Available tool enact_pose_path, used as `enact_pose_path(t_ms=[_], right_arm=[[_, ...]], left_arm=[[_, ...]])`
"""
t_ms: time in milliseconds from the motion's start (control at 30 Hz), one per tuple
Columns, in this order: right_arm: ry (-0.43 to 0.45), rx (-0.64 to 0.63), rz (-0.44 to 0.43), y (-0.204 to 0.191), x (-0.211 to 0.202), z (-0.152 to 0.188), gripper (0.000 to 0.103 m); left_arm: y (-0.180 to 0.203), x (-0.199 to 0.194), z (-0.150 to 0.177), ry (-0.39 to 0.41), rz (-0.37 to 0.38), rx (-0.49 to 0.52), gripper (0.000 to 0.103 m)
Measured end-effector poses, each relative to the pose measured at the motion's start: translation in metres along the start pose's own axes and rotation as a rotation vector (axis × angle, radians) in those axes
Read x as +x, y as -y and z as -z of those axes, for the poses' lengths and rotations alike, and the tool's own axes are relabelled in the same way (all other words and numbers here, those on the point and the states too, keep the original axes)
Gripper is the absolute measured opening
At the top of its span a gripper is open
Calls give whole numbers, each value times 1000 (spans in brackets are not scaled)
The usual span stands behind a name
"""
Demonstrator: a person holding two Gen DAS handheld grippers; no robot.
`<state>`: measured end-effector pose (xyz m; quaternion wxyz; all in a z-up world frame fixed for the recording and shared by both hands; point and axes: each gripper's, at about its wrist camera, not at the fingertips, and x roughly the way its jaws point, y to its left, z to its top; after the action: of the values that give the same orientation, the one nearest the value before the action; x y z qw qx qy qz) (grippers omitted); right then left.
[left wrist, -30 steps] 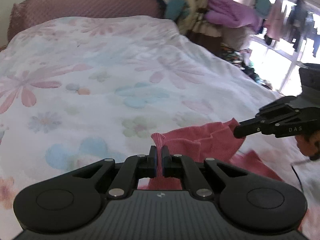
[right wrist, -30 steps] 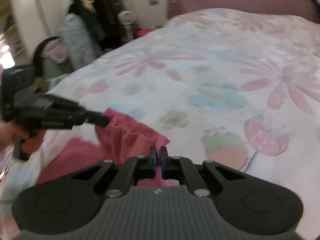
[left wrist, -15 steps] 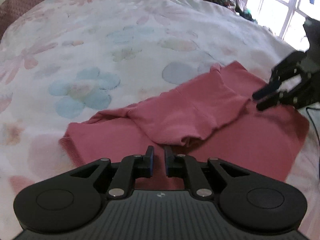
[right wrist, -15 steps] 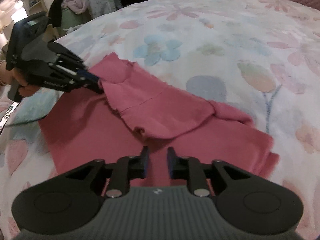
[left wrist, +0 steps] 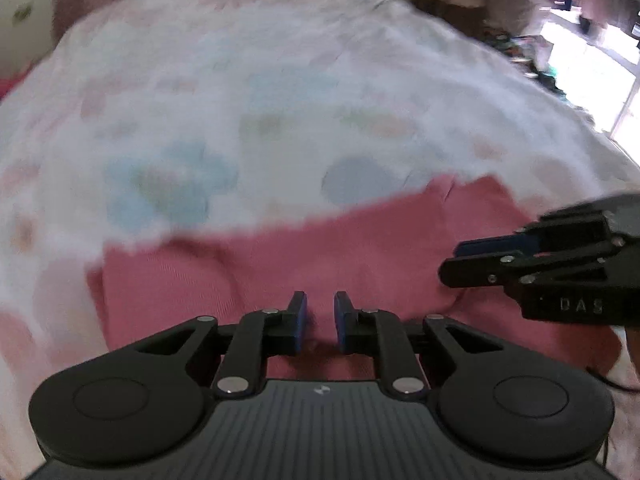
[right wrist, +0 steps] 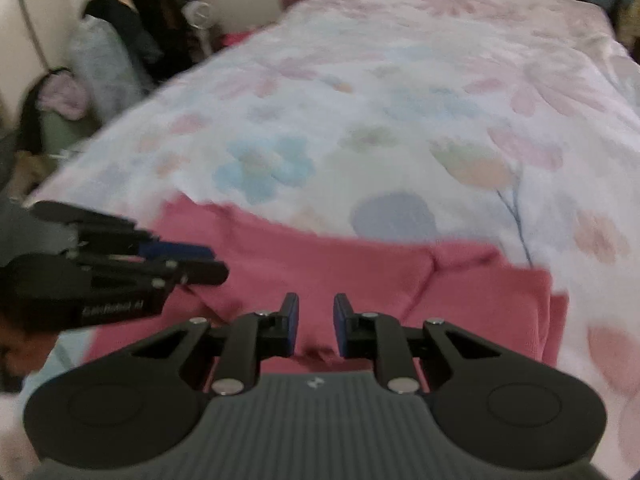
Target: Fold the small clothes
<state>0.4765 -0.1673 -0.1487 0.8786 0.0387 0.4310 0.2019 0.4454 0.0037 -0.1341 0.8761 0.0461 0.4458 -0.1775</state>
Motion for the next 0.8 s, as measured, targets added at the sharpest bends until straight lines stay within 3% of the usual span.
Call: enact_pose_path(t_ms=[133, 333, 367, 467, 567, 700, 800], right_arm=[[-18, 26, 69, -2, 22, 31, 11], [-10, 47, 94, -3, 34, 42, 10], [4, 59, 87, -3, 28, 41, 13], [87, 113, 66, 3, -6, 38, 41], [175, 198, 63, 21, -45, 41, 45], [235, 351, 111, 56, -79, 53, 69], [217, 520, 117, 90, -85, 67, 69]], left_arm=[[2, 17, 26, -3, -55, -85, 20], [9, 15, 20, 7, -83, -62, 21], [7, 7, 20, 21, -75, -69, 22], [-5, -25, 23, 95, -92, -103, 36], [-16, -47, 28, 134, -135, -123, 39], [-24, -61, 33, 133, -169, -149, 39], [-26, -57, 31, 105, -169, -168, 39]])
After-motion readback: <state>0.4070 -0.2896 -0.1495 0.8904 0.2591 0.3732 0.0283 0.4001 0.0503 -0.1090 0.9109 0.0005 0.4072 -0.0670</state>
